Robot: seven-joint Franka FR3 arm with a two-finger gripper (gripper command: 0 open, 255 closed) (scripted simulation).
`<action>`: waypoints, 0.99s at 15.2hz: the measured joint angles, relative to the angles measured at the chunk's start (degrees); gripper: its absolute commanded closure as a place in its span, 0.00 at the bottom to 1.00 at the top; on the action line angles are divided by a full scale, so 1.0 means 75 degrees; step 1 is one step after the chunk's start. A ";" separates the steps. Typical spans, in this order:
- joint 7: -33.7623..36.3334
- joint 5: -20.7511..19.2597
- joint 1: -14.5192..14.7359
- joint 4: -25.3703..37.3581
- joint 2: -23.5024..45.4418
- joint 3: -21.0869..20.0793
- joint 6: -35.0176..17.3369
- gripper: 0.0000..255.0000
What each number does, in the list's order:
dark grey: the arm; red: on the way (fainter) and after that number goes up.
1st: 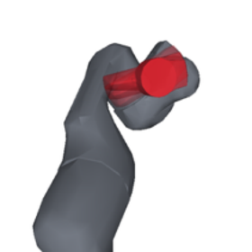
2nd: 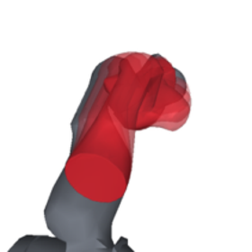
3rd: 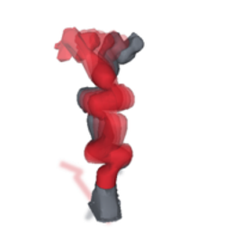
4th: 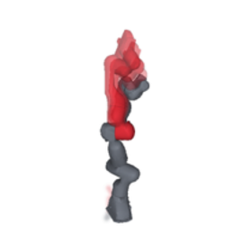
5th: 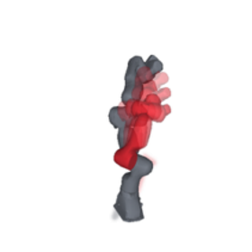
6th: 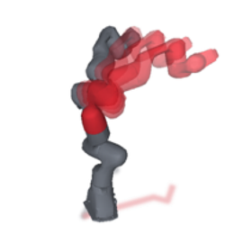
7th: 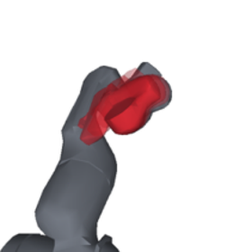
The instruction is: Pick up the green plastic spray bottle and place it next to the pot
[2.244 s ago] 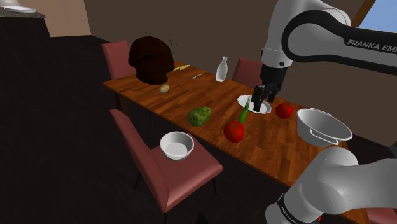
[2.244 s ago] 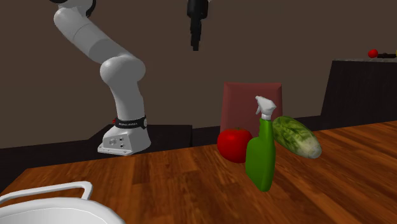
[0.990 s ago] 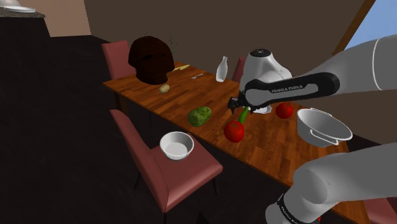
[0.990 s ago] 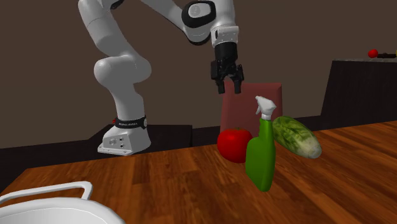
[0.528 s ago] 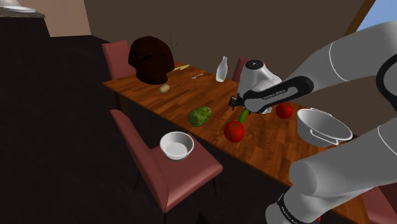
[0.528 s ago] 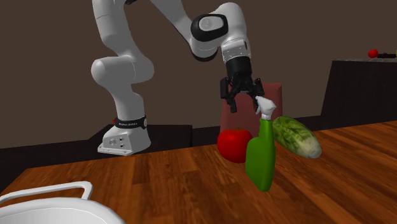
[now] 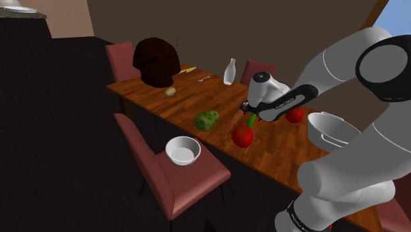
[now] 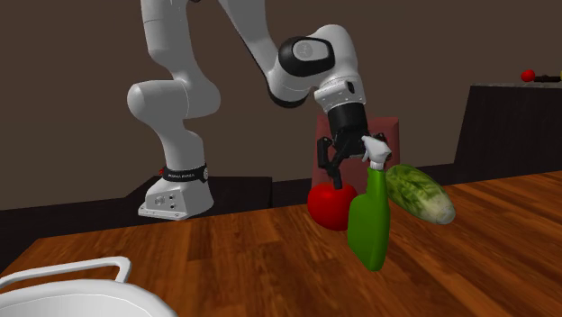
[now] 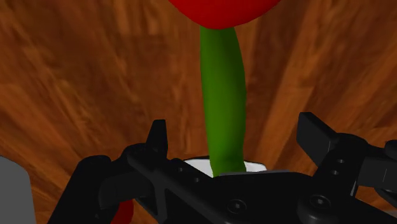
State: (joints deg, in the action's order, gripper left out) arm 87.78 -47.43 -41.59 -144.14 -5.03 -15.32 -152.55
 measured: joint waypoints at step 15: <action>0.0566 -0.0762 -0.0163 0.0234 0.0576 0.0068 -0.0228 1.00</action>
State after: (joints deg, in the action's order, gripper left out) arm 92.03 -53.14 -42.81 -142.39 -0.70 -14.81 -154.26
